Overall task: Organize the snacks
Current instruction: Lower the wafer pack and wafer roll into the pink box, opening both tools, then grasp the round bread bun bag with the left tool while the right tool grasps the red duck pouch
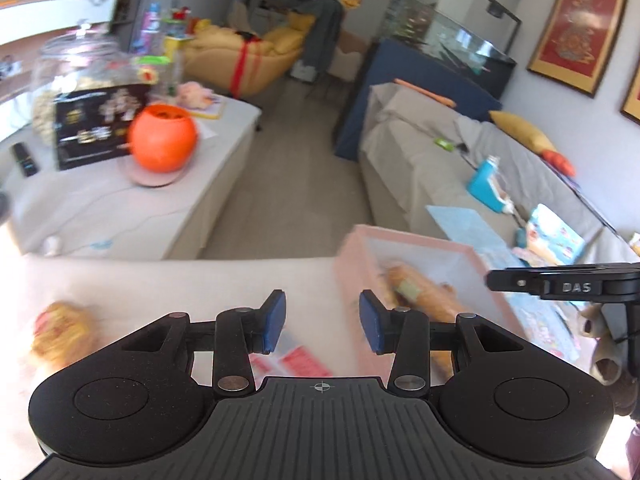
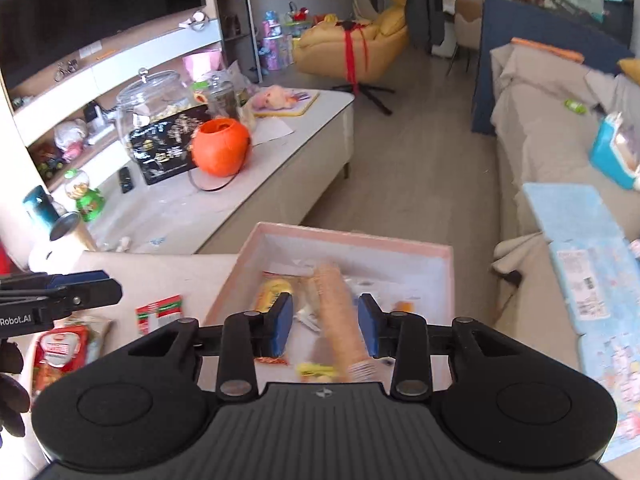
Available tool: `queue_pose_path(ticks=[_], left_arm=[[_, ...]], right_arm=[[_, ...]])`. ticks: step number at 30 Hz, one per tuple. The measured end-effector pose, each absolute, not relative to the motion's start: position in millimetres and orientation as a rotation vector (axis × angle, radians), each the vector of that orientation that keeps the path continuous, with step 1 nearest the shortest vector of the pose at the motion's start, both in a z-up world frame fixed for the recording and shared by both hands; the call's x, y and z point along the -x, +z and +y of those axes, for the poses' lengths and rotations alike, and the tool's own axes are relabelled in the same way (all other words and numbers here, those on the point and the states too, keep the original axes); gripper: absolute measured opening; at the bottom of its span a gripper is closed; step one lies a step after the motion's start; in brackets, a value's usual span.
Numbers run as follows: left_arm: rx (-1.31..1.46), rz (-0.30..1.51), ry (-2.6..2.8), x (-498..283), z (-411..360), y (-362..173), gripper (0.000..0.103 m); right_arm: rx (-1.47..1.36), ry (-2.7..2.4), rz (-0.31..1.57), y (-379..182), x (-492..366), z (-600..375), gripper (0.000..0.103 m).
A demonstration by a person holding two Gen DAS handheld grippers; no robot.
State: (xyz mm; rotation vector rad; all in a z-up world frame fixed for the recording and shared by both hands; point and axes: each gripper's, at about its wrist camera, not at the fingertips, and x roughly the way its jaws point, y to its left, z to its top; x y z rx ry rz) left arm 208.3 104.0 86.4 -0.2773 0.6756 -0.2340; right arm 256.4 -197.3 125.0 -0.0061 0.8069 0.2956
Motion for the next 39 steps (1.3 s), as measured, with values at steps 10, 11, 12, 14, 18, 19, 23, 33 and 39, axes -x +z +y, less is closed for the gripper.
queue_pose_path(ticks=[10, 11, 12, 14, 18, 19, 23, 33, 39], left_arm=[[0.343, 0.565, 0.058, -123, 184, 76, 0.045], [0.355, 0.570, 0.094, -120, 194, 75, 0.045], [0.374, 0.575, 0.120, -117, 203, 73, 0.045], [0.414, 0.578, 0.148, -108, 223, 68, 0.045], [0.439, 0.557, 0.179, -97, 246, 67, 0.045], [0.449, 0.552, 0.187, -95, 249, 67, 0.045], [0.478, 0.550, 0.186, -86, 256, 61, 0.045], [0.559, 0.588, 0.149, -67, 251, 33, 0.045], [0.503, 0.591, 0.074, -77, 227, 39, 0.045]], right_arm=[[0.150, 0.457, 0.770, 103, -221, -108, 0.043], [0.149, 0.485, 0.774, 103, -219, -95, 0.043], [0.141, 0.516, 0.782, 101, -217, -82, 0.045], [0.118, 0.578, 0.810, 95, -214, -57, 0.054], [0.045, 0.660, 0.891, 75, -210, -7, 0.063], [0.004, 0.668, 0.912, 68, -209, 7, 0.064], [-0.002, 0.671, 0.977, 42, -200, 63, 0.064], [0.191, 0.704, 0.891, 34, -167, 77, 0.050], [0.132, 0.713, 0.944, 37, -135, -5, 0.037]])
